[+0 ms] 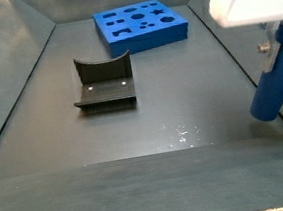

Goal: Pick up the round object. Move up. Move to above the board. Insert the round object.
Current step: Move to above the board.

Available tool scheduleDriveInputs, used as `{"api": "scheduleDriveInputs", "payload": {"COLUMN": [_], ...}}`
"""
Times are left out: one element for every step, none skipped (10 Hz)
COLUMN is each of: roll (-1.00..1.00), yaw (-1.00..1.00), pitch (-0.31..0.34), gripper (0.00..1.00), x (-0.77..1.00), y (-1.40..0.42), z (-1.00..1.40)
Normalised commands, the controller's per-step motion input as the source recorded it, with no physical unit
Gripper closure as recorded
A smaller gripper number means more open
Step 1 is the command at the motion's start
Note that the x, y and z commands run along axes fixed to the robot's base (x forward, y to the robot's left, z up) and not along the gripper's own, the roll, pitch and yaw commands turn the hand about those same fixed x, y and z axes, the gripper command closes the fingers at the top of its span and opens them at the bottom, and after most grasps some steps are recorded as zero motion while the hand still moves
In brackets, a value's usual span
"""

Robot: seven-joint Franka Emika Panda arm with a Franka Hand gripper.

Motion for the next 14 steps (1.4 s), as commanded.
{"api": "scheduleDriveInputs", "payload": {"roll": [0.14, 0.13, 0.14, 0.13, 0.13, 0.12, 0.12, 0.11, 0.11, 0.11, 0.11, 0.11, 0.11, 0.10], "yaw": [0.03, 0.03, 0.03, 0.03, 0.03, 0.03, 0.03, 0.03, 0.03, 0.03, 0.03, 0.03, 0.04, 0.03], "pitch": [0.087, 0.083, 0.082, 0.080, 0.079, 0.078, 0.075, 0.075, 0.072, 0.071, 0.075, 0.072, 0.070, 0.064], "gripper": [1.00, 1.00, 1.00, 1.00, 1.00, 1.00, 1.00, 1.00, 1.00, 1.00, 1.00, 1.00, 1.00, 1.00], "x": [-0.16, -0.17, -0.17, -0.18, -0.18, -0.20, -0.20, -0.22, -0.22, -0.24, -0.26, -0.28, -0.30, -0.35], "y": [-0.04, -0.03, -0.03, -0.03, -0.03, -0.03, -0.03, -0.03, -0.03, -0.03, -0.03, -0.03, -0.03, -0.03], "z": [1.00, 1.00, 1.00, 1.00, 1.00, 1.00, 1.00, 1.00, 1.00, 1.00, 1.00, 1.00, 1.00, 1.00]}}
